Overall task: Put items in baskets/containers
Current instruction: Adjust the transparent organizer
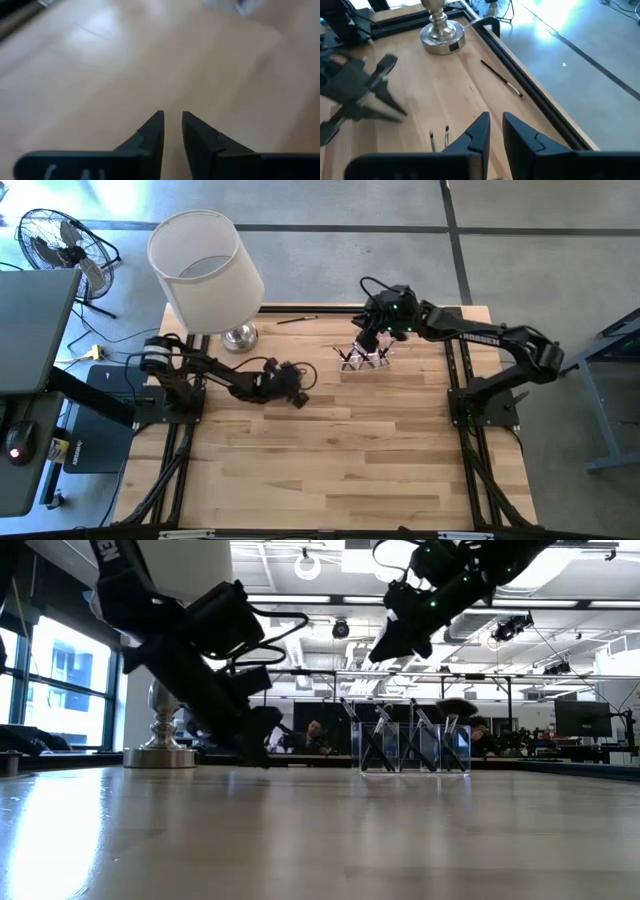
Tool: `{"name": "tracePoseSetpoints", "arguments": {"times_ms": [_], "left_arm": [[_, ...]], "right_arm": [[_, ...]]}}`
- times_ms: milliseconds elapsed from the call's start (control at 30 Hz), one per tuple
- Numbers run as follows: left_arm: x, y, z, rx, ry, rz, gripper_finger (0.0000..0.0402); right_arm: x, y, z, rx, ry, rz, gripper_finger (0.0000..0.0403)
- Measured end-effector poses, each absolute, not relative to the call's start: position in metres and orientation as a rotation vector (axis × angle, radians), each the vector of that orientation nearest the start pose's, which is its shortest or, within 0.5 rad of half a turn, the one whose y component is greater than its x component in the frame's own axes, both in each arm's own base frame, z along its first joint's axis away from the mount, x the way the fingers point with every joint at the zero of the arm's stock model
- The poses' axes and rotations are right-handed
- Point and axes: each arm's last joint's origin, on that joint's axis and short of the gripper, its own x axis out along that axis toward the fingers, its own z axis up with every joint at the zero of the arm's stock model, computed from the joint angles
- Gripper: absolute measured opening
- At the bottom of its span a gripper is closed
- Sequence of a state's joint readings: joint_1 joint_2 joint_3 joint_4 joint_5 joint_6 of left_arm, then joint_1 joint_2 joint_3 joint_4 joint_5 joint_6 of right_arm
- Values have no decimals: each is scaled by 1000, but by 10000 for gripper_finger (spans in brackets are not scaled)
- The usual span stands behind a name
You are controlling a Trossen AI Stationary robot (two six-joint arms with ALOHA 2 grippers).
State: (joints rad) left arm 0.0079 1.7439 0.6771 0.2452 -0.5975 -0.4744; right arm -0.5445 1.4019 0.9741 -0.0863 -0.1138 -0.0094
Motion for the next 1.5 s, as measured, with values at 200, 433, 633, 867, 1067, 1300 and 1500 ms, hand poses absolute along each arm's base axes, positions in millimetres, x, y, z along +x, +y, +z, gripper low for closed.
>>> {"name": "tracePoseSetpoints", "arguments": {"times_ms": [200,433,633,867,1067,1300,1500], "left_arm": [[308,56,118,-284,585,775,46],[334,109,147,-240,696,823,16],[366,140,150,-215,928,890,4],[396,146,138,84,1327,1011,1],[402,154,133,99,1397,1010,1],[403,155,137,12,1425,947,1],[403,175,154,-401,1358,918,1]], "right_arm": [[252,-153,269,195,581,-426,29],[242,-147,263,239,704,-424,18],[242,-147,262,245,707,-425,6],[242,-147,262,241,708,-423,4],[242,-146,262,222,712,-415,4],[242,-147,263,230,706,-418,4],[242,-147,262,263,698,-424,1]]}}
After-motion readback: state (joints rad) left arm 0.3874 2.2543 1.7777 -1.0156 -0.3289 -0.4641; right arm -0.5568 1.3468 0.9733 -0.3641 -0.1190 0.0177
